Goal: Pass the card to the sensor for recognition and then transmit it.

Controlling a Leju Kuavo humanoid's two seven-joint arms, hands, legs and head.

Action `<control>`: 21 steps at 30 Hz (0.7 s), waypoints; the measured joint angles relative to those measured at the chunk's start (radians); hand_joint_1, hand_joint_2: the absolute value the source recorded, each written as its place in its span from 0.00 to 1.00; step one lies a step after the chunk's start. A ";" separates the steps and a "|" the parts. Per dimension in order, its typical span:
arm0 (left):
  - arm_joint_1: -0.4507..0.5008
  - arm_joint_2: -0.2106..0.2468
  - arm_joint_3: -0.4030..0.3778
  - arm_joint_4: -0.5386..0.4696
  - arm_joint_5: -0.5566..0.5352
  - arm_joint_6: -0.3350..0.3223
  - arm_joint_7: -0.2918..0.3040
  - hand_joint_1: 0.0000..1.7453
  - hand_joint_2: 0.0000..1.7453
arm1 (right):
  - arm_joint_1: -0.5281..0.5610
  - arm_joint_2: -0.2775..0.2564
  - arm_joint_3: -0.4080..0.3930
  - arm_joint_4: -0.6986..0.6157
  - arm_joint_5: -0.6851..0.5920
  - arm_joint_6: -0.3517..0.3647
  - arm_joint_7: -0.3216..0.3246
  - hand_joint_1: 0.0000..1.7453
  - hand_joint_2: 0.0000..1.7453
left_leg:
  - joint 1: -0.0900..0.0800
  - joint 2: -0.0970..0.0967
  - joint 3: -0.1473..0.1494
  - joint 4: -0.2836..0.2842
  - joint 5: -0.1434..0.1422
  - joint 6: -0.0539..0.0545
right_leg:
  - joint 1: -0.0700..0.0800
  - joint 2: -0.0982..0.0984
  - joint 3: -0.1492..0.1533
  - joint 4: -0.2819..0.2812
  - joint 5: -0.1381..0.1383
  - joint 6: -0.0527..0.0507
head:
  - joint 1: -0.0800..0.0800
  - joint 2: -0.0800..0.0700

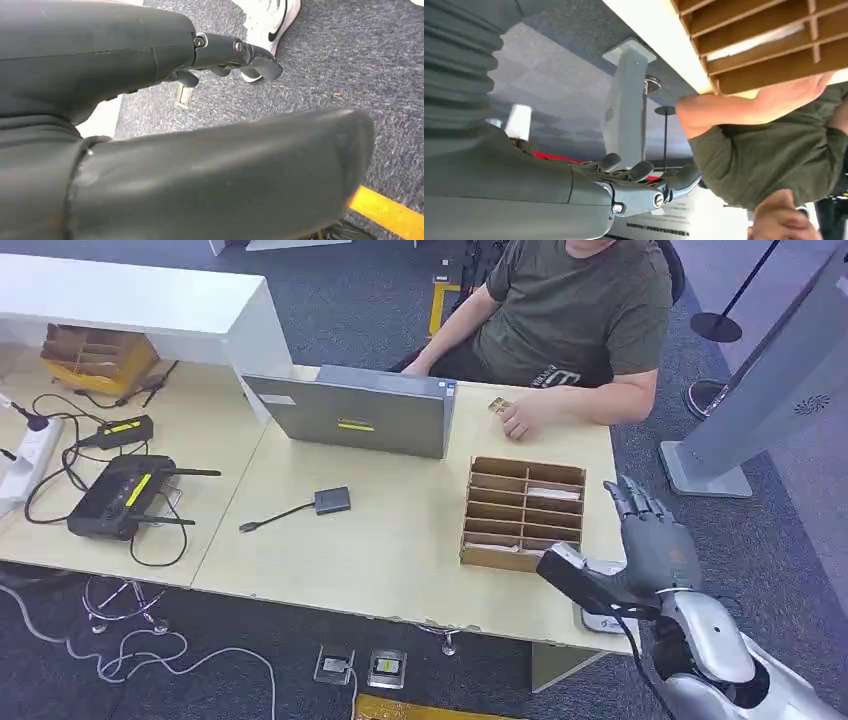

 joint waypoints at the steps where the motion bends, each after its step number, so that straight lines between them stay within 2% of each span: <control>1: 0.000 0.000 0.000 0.000 0.001 0.000 -0.001 0.00 0.00 | 0.004 0.000 0.005 -0.006 0.019 0.003 0.000 0.00 1.00 | 0.000 0.000 0.000 0.000 0.000 0.000 | 0.000 0.000 0.000 0.000 0.000 0.000 | 0.000 0.000; 5: 0.000 0.000 0.001 0.000 0.010 0.004 -0.003 0.00 0.00 | 0.016 -0.005 0.022 -0.019 0.084 0.020 -0.004 0.00 1.00 | 0.000 0.000 0.000 0.000 0.000 0.000 | 0.000 0.000 0.000 0.000 0.000 0.000 | 0.000 0.000; 11: 0.000 0.000 0.004 0.000 0.021 0.005 -0.003 0.00 0.00 | 0.034 -0.001 0.054 -0.019 0.114 0.021 -0.014 0.00 1.00 | 0.000 0.000 0.000 0.000 0.000 0.000 | 0.000 0.000 0.000 0.000 0.000 0.000 | 0.000 0.000; 17: 0.000 0.000 0.017 0.000 0.056 -0.018 -0.044 0.00 0.00 | 0.035 0.023 0.083 -0.007 0.148 0.019 -0.047 0.00 1.00 | 0.000 0.000 -0.001 0.000 0.000 0.000 | 0.000 0.000 0.000 0.000 0.000 0.000 | 0.000 0.000; 21: -0.001 0.000 0.026 0.000 0.053 -0.023 -0.050 0.00 0.00 | 0.035 0.041 0.096 0.011 0.150 0.013 -0.057 0.00 1.00 | 0.000 0.000 -0.001 0.000 0.000 0.000 | 0.000 0.000 0.000 0.000 0.000 0.000 | 0.000 0.000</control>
